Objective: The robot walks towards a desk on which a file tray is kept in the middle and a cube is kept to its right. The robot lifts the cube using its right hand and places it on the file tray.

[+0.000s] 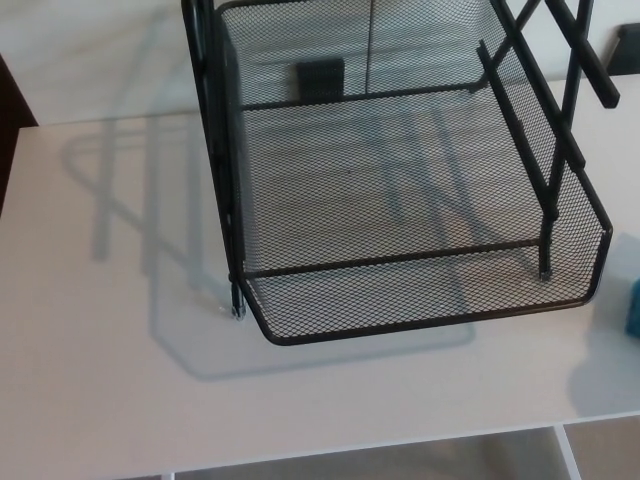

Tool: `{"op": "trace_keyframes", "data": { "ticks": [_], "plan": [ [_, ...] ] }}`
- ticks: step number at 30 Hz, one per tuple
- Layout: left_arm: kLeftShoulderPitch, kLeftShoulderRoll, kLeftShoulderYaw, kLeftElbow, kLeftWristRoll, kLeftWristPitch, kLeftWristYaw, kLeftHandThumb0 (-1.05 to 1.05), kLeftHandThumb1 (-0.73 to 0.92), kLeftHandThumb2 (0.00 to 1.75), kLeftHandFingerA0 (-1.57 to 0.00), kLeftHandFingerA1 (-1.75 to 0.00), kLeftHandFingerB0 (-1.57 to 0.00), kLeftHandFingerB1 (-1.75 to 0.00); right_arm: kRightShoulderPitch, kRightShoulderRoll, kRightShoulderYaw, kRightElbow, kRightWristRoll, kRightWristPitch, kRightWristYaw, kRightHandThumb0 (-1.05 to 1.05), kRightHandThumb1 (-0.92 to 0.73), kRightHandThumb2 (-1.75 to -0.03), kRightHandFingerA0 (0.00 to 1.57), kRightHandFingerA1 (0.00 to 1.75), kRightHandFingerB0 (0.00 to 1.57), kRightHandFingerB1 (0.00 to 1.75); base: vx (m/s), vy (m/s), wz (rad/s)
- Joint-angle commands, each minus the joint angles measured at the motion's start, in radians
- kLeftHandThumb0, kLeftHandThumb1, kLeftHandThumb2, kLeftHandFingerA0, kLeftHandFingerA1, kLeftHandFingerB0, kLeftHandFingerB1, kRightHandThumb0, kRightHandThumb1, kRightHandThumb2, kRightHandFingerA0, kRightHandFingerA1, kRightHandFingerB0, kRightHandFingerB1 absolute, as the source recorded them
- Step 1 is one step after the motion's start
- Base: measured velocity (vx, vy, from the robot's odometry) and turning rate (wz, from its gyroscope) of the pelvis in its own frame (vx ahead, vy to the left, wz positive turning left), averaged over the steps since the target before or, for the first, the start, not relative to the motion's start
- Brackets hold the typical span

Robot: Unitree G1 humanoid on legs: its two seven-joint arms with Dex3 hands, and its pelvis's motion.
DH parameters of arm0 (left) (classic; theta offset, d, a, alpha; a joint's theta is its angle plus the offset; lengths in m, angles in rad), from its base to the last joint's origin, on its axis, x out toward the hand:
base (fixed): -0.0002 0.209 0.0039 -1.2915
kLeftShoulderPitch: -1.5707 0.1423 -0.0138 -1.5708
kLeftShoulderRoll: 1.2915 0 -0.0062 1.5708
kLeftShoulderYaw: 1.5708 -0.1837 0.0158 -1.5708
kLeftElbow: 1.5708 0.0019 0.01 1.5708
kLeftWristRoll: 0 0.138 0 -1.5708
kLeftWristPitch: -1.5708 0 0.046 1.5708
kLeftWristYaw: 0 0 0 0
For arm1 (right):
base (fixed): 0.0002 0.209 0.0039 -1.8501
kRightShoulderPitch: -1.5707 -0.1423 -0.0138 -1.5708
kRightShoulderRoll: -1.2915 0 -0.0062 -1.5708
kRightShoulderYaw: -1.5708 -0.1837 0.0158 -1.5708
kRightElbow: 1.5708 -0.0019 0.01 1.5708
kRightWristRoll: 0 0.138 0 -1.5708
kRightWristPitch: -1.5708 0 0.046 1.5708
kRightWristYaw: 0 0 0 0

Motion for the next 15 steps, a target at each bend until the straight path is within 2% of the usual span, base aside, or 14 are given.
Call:
{"op": "trace_keyframes", "data": {
  "ticks": [1,2,3,4,5,7,8,9,10,11,12,13,14,15],
  "plan": [
    [-0.006,0.035,-0.045,0.001,0.051,-0.042,-0.014,-0.86,0.8,0.65,-0.17,-0.73,-0.32,-0.65,-0.046,-0.052,0.424,0.075,-0.442,-0.117,-0.055,-0.35,-0.72,-0.62,0.65,0.69,0.67,0.47,0.0,0.0,0.0],
    [-0.006,0.035,-0.047,0.002,0.051,-0.046,-0.014,-0.87,0.81,0.65,-0.18,-0.74,-0.33,-0.65,-0.061,-0.051,0.462,0.077,-0.476,-0.113,-0.053,-0.28,-0.66,-0.6,0.78,0.74,0.73,0.47,0.0,0.0,0.0],
    [-0.006,0.036,-0.05,0.004,0.052,-0.051,-0.015,-0.87,0.81,0.65,-0.18,-0.74,-0.33,-0.65,-0.083,-0.049,0.515,0.079,-0.528,-0.106,-0.05,-0.28,-0.66,-0.6,0.78,0.74,0.73,0.47,0.0,0.0,0.0],
    [-0.015,0.03,-0.048,0.028,0.049,-0.054,-0.005,-0.88,0.81,0.65,-0.19,-0.72,-0.33,-0.63,-0.032,-0.05,0.49,0.034,-0.505,-0.098,-0.121,-0.23,-0.64,-0.58,0.84,0.75,0.77,0.49,0.0,0.0,0.0],
    [-0.024,0.029,-0.053,0.051,0.054,-0.063,0.0,-0.86,0.83,0.65,-0.21,-0.72,-0.34,-0.62,-0.017,-0.053,0.51,0.026,-0.521,-0.094,-0.148,-0.26,-0.64,-0.59,0.85,0.95,0.78,0.52,0.0,0.0,0.0],
    [-0.031,0.027,-0.06,0.054,0.055,-0.069,-0.001,-0.87,0.84,0.65,-0.19,-0.74,-0.34,-0.62,0.002,-0.06,0.52,0.007,-0.519,-0.074,-0.161,-0.28,-0.62,-0.59,0.77,1.15,0.78,0.5,0.0,0.0,0.0],
    [-0.033,0.027,-0.061,0.059,0.054,-0.072,0.0,-0.86,0.85,0.66,-0.2,-0.74,-0.34,-0.63,-0.002,-0.057,0.523,0.018,-0.506,-0.065,-0.156,-0.28,-0.64,-0.59,0.79,1.04,0.79,0.5,0.0,0.0,0.0],
    [-0.033,0.027,-0.061,0.06,0.053,-0.074,0.001,-0.86,0.85,0.66,-0.2,-0.74,-0.34,-0.63,-0.014,-0.051,0.534,0.035,-0.5,-0.055,-0.143,-0.28,-0.64,-0.59,0.79,1.04,0.79,0.5,0.0,0.0,0.0],
    [-0.03,0.028,-0.062,0.05,0.051,-0.07,-0.003,-0.86,0.85,0.66,-0.2,-0.75,-0.34,-0.64,-0.017,-0.047,0.539,0.062,-0.487,-0.064,-0.151,-0.26,-0.66,-0.59,0.81,0.96,0.81,0.49,0.0,0.0,0.0],
    [-0.022,0.034,-0.059,0.026,0.045,-0.059,-0.01,-0.88,0.85,0.65,-0.18,-0.78,-0.35,-0.65,-0.006,-0.058,0.547,0.057,-0.49,-0.077,-0.172,-0.3,-0.63,-0.59,0.77,1.13,0.8,0.54,0.0,0.0,0.0],
    [-0.025,0.032,-0.057,0.033,0.042,-0.056,-0.006,-0.87,0.84,0.65,-0.2,-0.75,-0.35,-0.64,0.0,-0.067,0.538,0.052,-0.469,-0.082,-0.168,-0.32,-0.66,-0.59,0.78,0.83,0.8,0.46,0.0,0.0,0.0],
    [-0.025,0.034,-0.058,0.031,0.042,-0.054,-0.007,-0.86,0.64,1.04,-0.24,-0.69,-0.33,-0.65,0.006,-0.068,0.512,0.041,-0.429,-0.07,-0.163,-0.29,-0.66,-0.6,0.69,0.67,0.63,0.42,0.0,0.0,0.0],
    [-0.024,0.035,-0.059,0.029,0.042,-0.054,-0.008,-0.86,0.86,0.66,-0.2,-0.75,-0.35,-0.63,0.013,-0.077,0.502,0.026,-0.411,-0.079,-0.164,-0.29,-0.7,-0.61,0.65,0.66,0.58,0.41,0.0,0.0,0.0],
    [-0.023,0.036,-0.062,0.028,0.044,-0.057,-0.009,-0.87,0.86,0.66,-0.19,-0.76,-0.36,-0.64,0.025,-0.092,0.478,0.003,-0.376,-0.094,-0.158,-0.28,-0.72,-0.61,0.59,0.61,0.52,0.38,0.0,0.0,0.0]
  ]
}}
